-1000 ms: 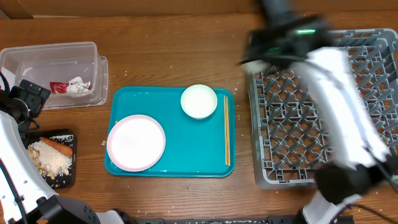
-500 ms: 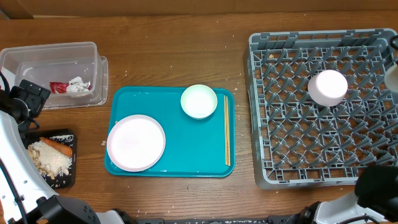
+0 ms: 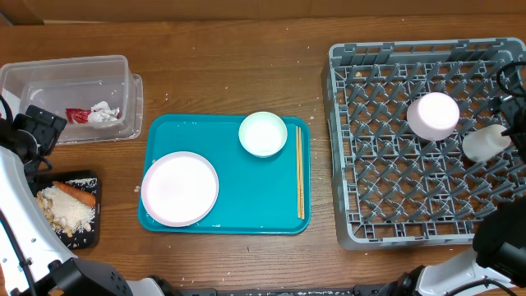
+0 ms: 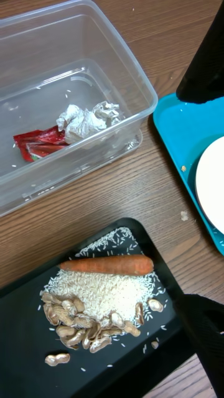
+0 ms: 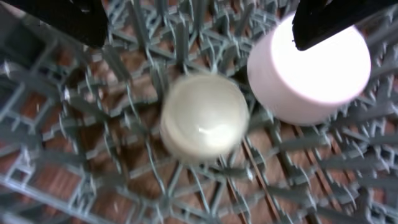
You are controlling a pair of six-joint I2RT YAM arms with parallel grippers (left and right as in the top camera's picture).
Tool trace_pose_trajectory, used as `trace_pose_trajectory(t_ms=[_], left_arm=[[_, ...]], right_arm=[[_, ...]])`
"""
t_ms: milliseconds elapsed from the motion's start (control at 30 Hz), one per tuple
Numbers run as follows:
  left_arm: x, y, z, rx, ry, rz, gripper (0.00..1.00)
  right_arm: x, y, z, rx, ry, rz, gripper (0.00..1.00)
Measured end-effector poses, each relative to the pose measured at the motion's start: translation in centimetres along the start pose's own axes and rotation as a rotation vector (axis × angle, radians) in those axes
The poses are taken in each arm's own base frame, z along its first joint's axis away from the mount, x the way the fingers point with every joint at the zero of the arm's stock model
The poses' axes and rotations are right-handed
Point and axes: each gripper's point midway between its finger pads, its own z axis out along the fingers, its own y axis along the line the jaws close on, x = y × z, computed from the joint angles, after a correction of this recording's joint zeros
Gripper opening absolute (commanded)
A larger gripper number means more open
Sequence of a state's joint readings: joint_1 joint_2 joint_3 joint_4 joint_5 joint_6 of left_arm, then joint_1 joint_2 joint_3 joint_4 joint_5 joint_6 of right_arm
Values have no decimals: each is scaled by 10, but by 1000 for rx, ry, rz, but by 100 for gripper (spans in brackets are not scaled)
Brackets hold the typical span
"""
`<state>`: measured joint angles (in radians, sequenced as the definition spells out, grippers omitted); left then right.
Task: Sort waste into correct bins and load items into the dishwasher
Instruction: 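Grasp the white cup and carry it toward the dish rack, then move the right gripper back over the small cream bowl on the tray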
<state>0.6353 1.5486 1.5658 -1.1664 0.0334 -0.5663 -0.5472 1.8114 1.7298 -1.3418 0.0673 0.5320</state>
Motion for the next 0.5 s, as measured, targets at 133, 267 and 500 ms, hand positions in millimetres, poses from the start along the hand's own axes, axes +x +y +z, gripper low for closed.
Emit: trace_pose_trajectory(t_ms=[133,267,500], left_arm=[[0,0,0,0,0,0,100],[0,0,0,0,0,0,100],[0,0,0,0,0,0,100]], right_arm=[[14,14,-17,-87,51,-8,96],[42,55,-54,-270,56,-120,96],[180,167,-142,-623,24,-645,90]])
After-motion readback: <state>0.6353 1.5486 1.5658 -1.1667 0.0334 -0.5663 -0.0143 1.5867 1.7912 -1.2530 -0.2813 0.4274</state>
